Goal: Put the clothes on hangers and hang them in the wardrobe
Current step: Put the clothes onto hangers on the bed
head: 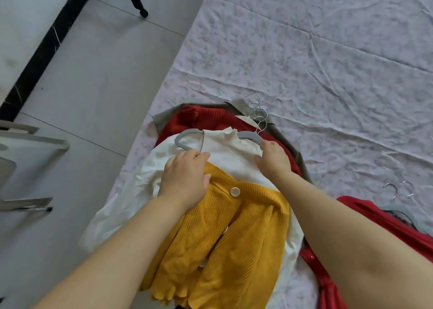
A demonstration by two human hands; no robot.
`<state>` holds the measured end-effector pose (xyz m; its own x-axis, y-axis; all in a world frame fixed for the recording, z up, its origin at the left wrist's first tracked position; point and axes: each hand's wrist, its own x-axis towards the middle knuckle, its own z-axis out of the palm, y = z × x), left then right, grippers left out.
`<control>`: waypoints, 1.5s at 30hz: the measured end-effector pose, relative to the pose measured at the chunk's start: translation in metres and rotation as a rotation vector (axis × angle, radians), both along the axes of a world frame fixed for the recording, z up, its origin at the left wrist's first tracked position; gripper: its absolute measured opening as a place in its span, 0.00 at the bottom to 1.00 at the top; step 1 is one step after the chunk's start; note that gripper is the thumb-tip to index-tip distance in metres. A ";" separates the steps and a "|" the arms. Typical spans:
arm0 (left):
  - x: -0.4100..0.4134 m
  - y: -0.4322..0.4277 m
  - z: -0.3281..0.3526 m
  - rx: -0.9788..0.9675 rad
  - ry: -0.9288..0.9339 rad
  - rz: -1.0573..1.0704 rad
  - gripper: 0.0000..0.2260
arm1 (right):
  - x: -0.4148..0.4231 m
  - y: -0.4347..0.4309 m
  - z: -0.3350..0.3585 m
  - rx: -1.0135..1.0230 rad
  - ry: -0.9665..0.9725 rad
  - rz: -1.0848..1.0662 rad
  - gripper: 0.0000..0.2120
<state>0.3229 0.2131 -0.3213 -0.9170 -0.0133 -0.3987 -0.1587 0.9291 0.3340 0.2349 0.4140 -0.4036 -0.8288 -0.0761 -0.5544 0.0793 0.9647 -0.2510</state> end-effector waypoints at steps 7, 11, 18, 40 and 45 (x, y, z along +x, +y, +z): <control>0.005 -0.006 -0.029 0.016 -0.035 -0.028 0.21 | -0.025 -0.010 -0.042 0.040 -0.029 -0.060 0.19; 0.008 -0.009 -0.030 0.028 -0.038 -0.017 0.21 | -0.024 -0.010 -0.044 0.022 0.007 -0.159 0.17; 0.014 -0.009 0.000 0.024 0.032 -0.032 0.22 | 0.008 0.004 0.004 -0.221 0.213 -0.266 0.11; 0.189 0.009 0.182 0.312 0.579 -0.360 0.18 | 0.312 -0.025 0.280 -0.483 0.759 -0.267 0.04; 0.251 0.017 0.206 0.408 0.766 -0.398 0.12 | 0.389 -0.022 0.306 -0.451 0.830 -0.350 0.04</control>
<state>0.5736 0.2302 -0.1157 -0.8381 0.3630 0.4072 0.5401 0.6568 0.5261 0.6234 0.3921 -0.0974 -0.9556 0.1856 0.2288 -0.0255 0.7216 -0.6918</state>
